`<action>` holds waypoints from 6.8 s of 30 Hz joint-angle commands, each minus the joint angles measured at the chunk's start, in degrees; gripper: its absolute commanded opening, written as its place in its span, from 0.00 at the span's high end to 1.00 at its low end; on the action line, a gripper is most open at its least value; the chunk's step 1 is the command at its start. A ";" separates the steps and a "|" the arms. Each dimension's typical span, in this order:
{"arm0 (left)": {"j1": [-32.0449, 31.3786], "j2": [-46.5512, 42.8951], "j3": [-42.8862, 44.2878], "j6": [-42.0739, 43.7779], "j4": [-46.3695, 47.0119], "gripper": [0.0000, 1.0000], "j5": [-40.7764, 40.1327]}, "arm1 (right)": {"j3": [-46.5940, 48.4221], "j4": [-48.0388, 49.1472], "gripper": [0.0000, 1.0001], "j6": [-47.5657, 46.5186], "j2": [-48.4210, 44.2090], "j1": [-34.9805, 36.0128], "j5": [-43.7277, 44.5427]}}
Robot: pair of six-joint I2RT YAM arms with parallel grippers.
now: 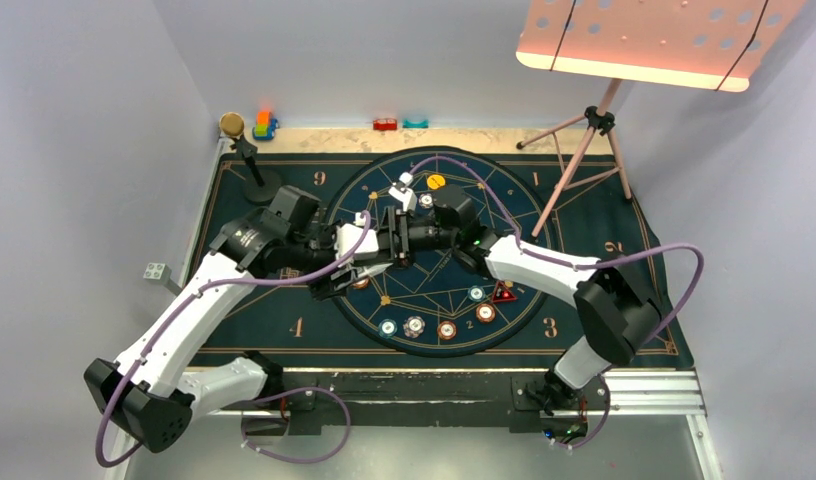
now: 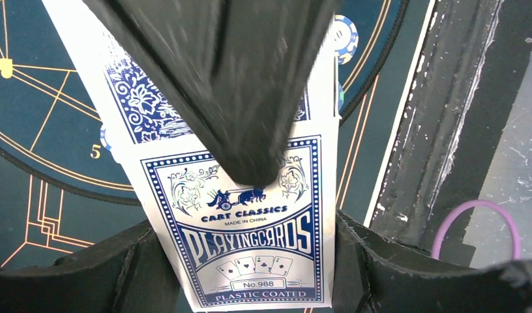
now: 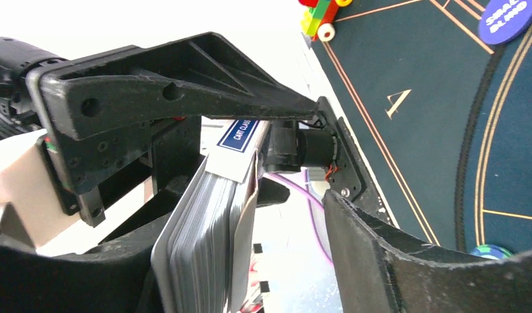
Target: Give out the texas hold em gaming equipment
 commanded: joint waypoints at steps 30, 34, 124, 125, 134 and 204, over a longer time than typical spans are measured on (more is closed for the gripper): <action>0.08 -0.58 3.54 -4.48 -5.80 0.91 2.89 | 5.32 -19.74 0.52 -14.15 -9.06 -2.24 6.27; 0.11 -0.91 2.74 -5.48 -5.23 0.91 3.67 | 4.85 -20.09 0.53 -14.20 -9.78 -2.84 6.37; 0.17 -5.37 2.58 -8.60 -12.05 0.97 9.06 | 33.62 -15.91 1.00 -14.15 26.51 -5.83 6.25; 0.16 -5.38 2.62 -8.65 -11.92 0.97 9.07 | 35.69 -15.58 1.00 -13.55 28.97 -5.25 6.62; 0.20 -4.77 2.69 -8.58 -11.59 0.98 9.27 | 47.26 -16.55 0.94 -10.02 41.57 -2.28 14.30; 0.40 -0.48 4.87 -10.09 -5.55 1.00 6.25 | 0.38 -10.78 0.38 -13.22 -7.23 -1.98 -1.47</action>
